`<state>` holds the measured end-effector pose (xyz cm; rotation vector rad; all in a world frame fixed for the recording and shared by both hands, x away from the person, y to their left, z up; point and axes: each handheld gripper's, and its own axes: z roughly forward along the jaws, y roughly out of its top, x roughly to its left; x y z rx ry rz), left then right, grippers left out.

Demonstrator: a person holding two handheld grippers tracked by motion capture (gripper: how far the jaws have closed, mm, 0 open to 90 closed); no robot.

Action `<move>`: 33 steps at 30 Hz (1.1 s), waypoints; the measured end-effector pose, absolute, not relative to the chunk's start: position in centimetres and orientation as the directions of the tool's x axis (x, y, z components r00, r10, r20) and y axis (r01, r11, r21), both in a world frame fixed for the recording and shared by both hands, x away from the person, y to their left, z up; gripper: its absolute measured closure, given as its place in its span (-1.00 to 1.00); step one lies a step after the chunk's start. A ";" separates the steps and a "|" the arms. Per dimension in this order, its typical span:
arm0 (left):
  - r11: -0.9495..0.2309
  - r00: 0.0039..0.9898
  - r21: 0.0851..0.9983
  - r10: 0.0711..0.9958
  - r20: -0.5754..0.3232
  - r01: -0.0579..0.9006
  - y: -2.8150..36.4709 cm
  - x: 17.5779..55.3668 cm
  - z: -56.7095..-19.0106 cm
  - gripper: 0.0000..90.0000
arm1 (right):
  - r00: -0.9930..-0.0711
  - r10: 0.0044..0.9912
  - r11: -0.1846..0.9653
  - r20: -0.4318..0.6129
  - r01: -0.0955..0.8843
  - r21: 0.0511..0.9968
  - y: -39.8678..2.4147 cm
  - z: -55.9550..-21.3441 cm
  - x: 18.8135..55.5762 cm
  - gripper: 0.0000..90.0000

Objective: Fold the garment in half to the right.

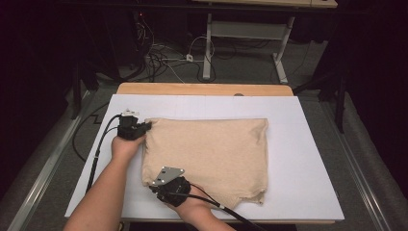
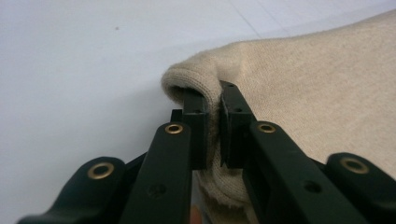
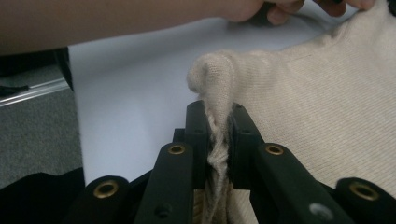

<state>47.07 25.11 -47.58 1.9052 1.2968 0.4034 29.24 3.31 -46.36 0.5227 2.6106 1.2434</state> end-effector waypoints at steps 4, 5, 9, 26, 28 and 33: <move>-0.170 0.403 0.747 0.904 -0.141 0.643 26.6 46.3 -47.0 0.81 | -0.930 0.366 0.563 -0.019 0.205 0.801 4.1 -46.0 28.8 0.81; -0.167 0.395 0.748 0.909 -0.136 0.642 27.1 46.0 -46.8 0.81 | -0.935 0.355 0.557 -0.013 0.200 0.806 4.4 -46.0 28.8 0.81; -0.162 0.354 0.745 0.929 -0.106 0.647 29.0 44.7 -46.1 0.81 | -0.950 0.313 0.541 0.009 0.186 0.820 6.0 -45.8 28.3 0.81; -0.154 0.384 0.792 0.917 -0.108 0.591 24.7 43.7 -42.7 0.81 | -0.909 0.417 0.420 0.004 0.197 0.886 -0.4 -43.7 28.1 0.81; -0.158 0.390 0.794 0.915 -0.106 0.587 24.2 43.8 -42.6 0.81 | -0.904 0.428 0.415 0.007 0.203 0.887 -1.1 -43.8 28.2 0.81; -0.177 0.425 0.805 0.900 -0.101 0.566 21.7 44.4 -42.1 0.81 | -0.875 0.484 0.395 0.010 0.228 0.890 -4.3 -44.1 28.3 0.81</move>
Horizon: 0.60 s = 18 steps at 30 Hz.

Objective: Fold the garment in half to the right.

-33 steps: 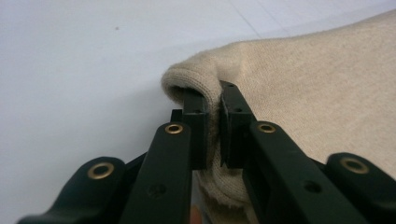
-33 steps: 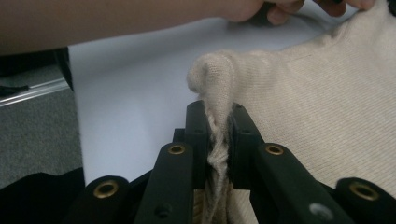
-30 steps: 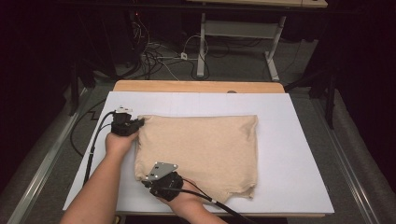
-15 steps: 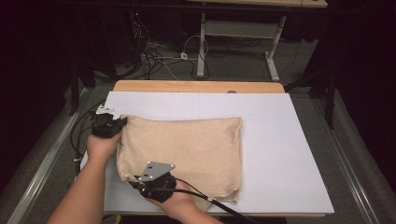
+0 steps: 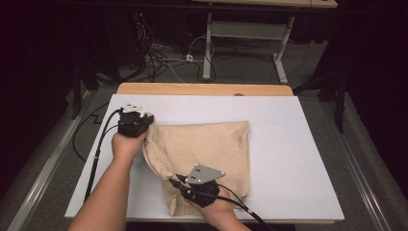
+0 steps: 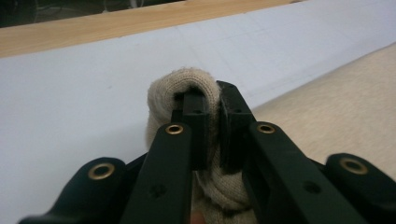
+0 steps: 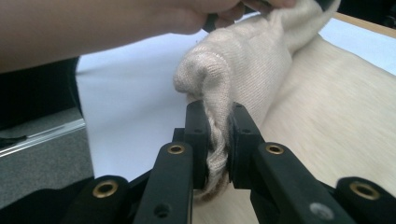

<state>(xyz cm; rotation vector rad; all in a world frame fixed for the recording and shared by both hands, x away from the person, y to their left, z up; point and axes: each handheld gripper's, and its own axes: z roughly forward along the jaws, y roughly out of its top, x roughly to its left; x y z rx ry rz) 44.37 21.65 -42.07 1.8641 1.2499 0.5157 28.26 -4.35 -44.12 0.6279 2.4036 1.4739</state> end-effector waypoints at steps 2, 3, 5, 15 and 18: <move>-0.183 0.442 0.812 0.891 -0.101 0.554 20.6 44.5 -41.9 0.81 | -0.870 0.493 0.392 0.013 0.235 0.890 -4.8 -44.3 28.2 0.81; -0.181 0.449 0.815 0.887 -0.106 0.550 20.1 44.6 -41.8 0.81 | -0.862 0.507 0.391 0.014 0.244 0.888 -5.7 -44.5 28.1 0.80; -0.188 0.467 0.824 0.878 -0.104 0.535 19.0 44.8 -41.5 0.81 | -0.857 0.515 0.393 0.011 0.247 0.885 -6.1 -44.7 28.0 0.80; -0.234 0.556 0.833 0.825 -0.102 0.500 13.1 46.0 -41.2 0.81 | -0.806 0.592 0.383 -0.007 0.274 0.882 -10.0 -44.9 26.9 0.80; -0.241 0.578 0.835 0.808 -0.109 0.495 11.6 46.4 -41.6 0.81 | -0.791 0.612 0.379 -0.009 0.283 0.881 -11.2 -45.0 26.6 0.80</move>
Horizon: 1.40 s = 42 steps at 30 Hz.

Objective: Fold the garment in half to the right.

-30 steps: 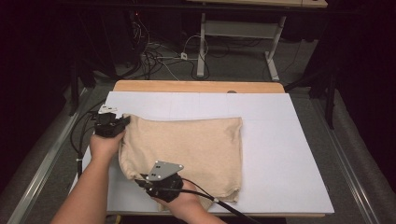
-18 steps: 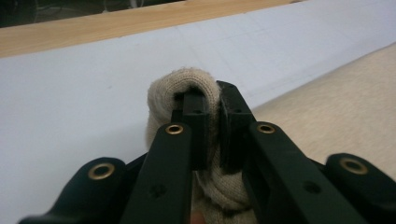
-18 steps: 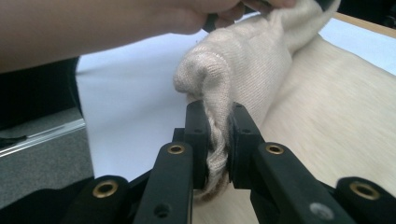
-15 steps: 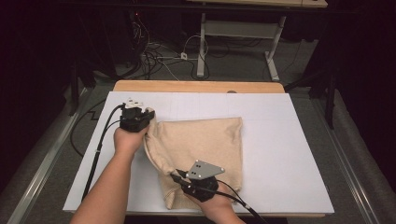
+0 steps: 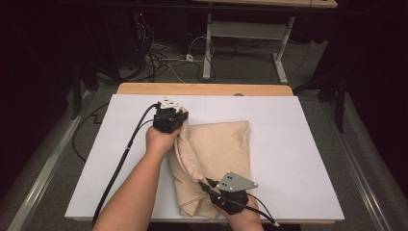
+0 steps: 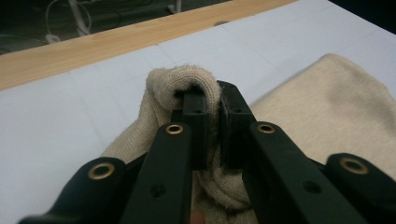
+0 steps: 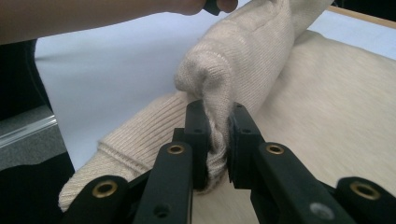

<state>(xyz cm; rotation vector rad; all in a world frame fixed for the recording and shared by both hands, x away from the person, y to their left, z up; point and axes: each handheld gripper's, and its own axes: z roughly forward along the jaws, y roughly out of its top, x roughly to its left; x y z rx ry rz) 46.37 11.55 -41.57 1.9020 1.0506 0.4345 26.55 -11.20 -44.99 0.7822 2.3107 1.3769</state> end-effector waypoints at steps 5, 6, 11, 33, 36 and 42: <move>-0.241 0.611 0.848 0.783 -0.117 0.472 9.3 46.7 -41.2 0.81 | -0.769 0.640 0.360 0.002 0.302 0.883 -13.0 -45.2 26.2 0.80; -0.243 0.617 0.851 0.778 -0.115 0.466 8.9 46.7 -41.0 0.81 | -0.764 0.645 0.354 0.006 0.305 0.884 -13.3 -45.1 26.1 0.80; -0.237 0.648 0.867 0.752 -0.122 0.439 6.6 46.8 -40.5 0.81 | -0.746 0.665 0.343 -0.004 0.301 0.890 -14.9 -44.8 25.6 0.79; -0.266 0.645 0.831 0.752 -0.138 0.488 7.4 45.1 -41.1 -0.16 | -0.723 0.691 0.349 0.011 0.346 0.871 -17.7 -46.7 25.1 0.80; -0.246 0.619 0.832 0.773 -0.141 0.497 9.5 43.9 -41.1 -0.39 | -0.727 0.687 0.354 0.007 0.344 0.870 -17.7 -46.7 25.2 0.80; -0.248 0.595 0.826 0.794 -0.126 0.506 13.2 41.2 -42.1 -0.69 | -0.726 0.688 0.356 -0.003 0.333 0.873 -17.8 -46.8 25.2 0.79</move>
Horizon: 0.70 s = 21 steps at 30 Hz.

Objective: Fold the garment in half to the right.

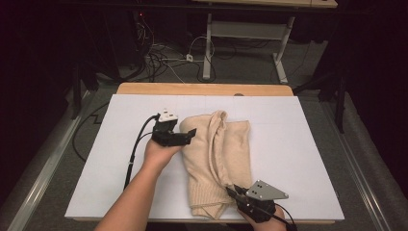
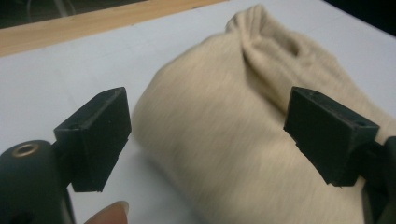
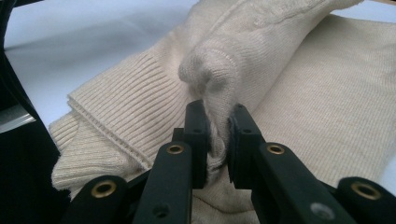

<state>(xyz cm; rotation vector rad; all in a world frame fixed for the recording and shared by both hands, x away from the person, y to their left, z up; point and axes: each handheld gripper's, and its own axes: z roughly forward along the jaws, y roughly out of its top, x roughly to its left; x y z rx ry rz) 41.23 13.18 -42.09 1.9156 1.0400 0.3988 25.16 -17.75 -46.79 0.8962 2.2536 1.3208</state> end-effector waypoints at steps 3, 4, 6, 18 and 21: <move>-0.252 0.581 0.815 0.805 -0.123 0.522 14.8 40.0 -43.1 -0.78 | -0.721 0.693 0.336 0.010 0.335 0.880 -17.8 -47.1 25.1 0.79; -0.249 0.578 0.813 0.806 -0.127 0.526 15.3 39.6 -43.5 -0.78 | -0.721 0.692 0.331 0.016 0.337 0.881 -17.9 -47.2 25.1 0.79; -0.251 0.570 0.806 0.812 -0.127 0.536 16.2 38.7 -44.3 -0.86 | -0.723 0.691 0.335 0.012 0.334 0.881 -18.0 -47.2 25.1 0.79; -0.278 0.554 0.796 0.828 -0.085 0.537 19.9 32.7 -47.4 -1.00 | -0.718 0.696 0.315 0.027 0.338 0.887 -18.2 -47.2 25.0 0.79; -0.295 0.554 0.792 0.830 -0.064 0.534 20.5 31.0 -47.5 -1.00 | -0.713 0.701 0.302 0.031 0.336 0.892 -18.5 -46.8 24.9 0.79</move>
